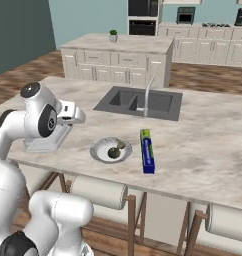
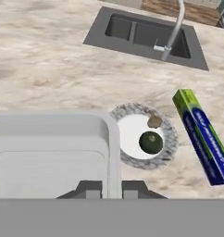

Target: Retrieve the tupperware and aluminum foil from the cabinet and place them on the dining counter near the plate with squash and garlic to prepare for storing leftovers.

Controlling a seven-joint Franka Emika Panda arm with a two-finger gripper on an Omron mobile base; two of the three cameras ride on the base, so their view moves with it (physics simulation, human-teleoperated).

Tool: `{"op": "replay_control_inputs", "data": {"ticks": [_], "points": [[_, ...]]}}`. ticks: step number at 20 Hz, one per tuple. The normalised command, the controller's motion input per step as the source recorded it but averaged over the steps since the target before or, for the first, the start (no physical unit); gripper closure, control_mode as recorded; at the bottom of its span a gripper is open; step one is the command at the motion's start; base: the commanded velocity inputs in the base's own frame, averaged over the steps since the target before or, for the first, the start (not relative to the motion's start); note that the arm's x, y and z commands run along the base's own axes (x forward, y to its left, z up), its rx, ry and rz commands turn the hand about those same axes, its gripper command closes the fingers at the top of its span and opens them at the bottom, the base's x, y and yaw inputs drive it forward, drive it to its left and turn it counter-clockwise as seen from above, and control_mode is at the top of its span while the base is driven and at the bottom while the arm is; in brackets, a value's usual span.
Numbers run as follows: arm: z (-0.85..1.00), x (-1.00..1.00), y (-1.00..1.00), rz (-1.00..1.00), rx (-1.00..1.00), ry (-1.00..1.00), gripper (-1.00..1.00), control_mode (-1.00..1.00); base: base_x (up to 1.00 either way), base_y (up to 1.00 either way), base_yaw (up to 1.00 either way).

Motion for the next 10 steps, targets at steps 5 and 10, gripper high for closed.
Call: {"op": "replay_control_inputs", "data": {"ticks": [5,10], "points": [[-0.44,0.9,0.14,-0.06,0.0,0.0,1.0,-1.0,0.0,0.0,0.0],[-0.61,0.65,0.18,-0.05,0.0,0.0,1.0,-1.0,0.0,0.0,0.0]]}}
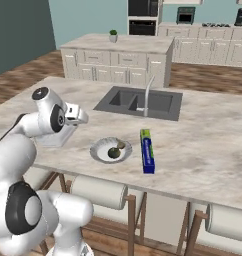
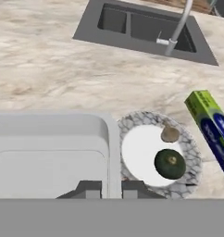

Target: Retrieve the tupperware and aluminum foil from the cabinet and place them on the dining counter near the plate with squash and garlic to prepare for storing leftovers.

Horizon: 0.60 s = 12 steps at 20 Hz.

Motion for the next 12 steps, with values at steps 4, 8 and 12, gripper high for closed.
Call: {"op": "replay_control_inputs", "data": {"ticks": [4,8,12], "points": [[-0.61,0.41,0.15,0.0,0.0,0.0,1.0,-1.0,0.0,0.0,0.0],[-0.53,0.44,0.15,0.0,0.0,0.0,1.0,-1.0,0.0,0.0,0.0],[-0.56,0.5,0.07,0.0,0.0,0.0,1.0,-1.0,0.0,0.0,0.0]]}}
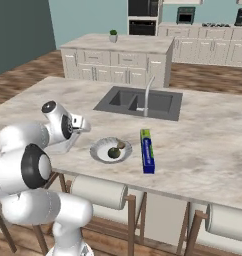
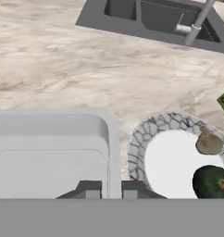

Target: Retrieve the tupperware and aluminum foil from the cabinet and place them on the dining counter near the plate with squash and garlic to prepare for storing leftovers.

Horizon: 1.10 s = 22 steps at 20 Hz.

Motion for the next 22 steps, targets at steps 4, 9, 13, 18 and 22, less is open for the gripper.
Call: {"op": "replay_control_inputs", "data": {"ticks": [4,9,13,18,22], "points": [[-0.55,0.5,0.0,0.0,0.0,0.0,1.0,-1.0,0.0,0.0,0.0],[-0.49,0.54,0.0,0.0,0.0,0.0,1.0,-1.0,0.0,0.0,0.0],[-0.41,0.6,0.0,0.0,0.0,0.0,1.0,-1.0,0.0,0.0,0.0],[-0.41,0.6,0.08,0.0,0.0,0.0,1.0,-1.0,0.0,0.0,0.0],[-0.57,0.48,0.15,0.0,0.0,0.0,-1.0,-1.0,0.0,0.0,0.0]]}}
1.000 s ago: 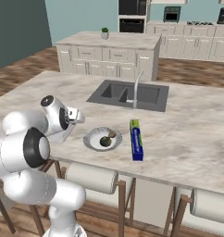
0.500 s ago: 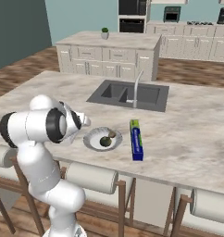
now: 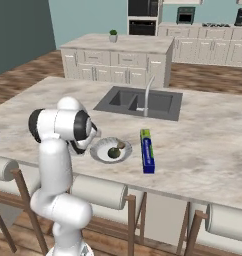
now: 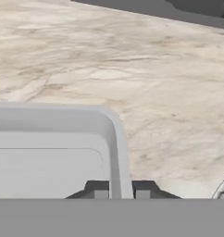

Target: Retrieve the tupperware and aluminum foil from the cabinet and place them on the dining counter near the plate with squash and garlic to prepare for storing leftovers.

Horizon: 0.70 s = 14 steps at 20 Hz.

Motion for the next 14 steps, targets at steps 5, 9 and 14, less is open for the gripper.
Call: {"op": "replay_control_inputs", "data": {"ticks": [5,9,14], "points": [[-0.02,0.43,0.07,-0.03,0.01,-0.01,-1.0,-1.0,0.0,0.0,0.0],[0.97,-0.14,-0.38,0.0,0.07,0.0,-1.0,-1.0,0.0,0.0,0.0],[1.0,-0.62,-0.58,0.0,0.08,0.0,-1.0,-1.0,0.0,0.0,0.0]]}}
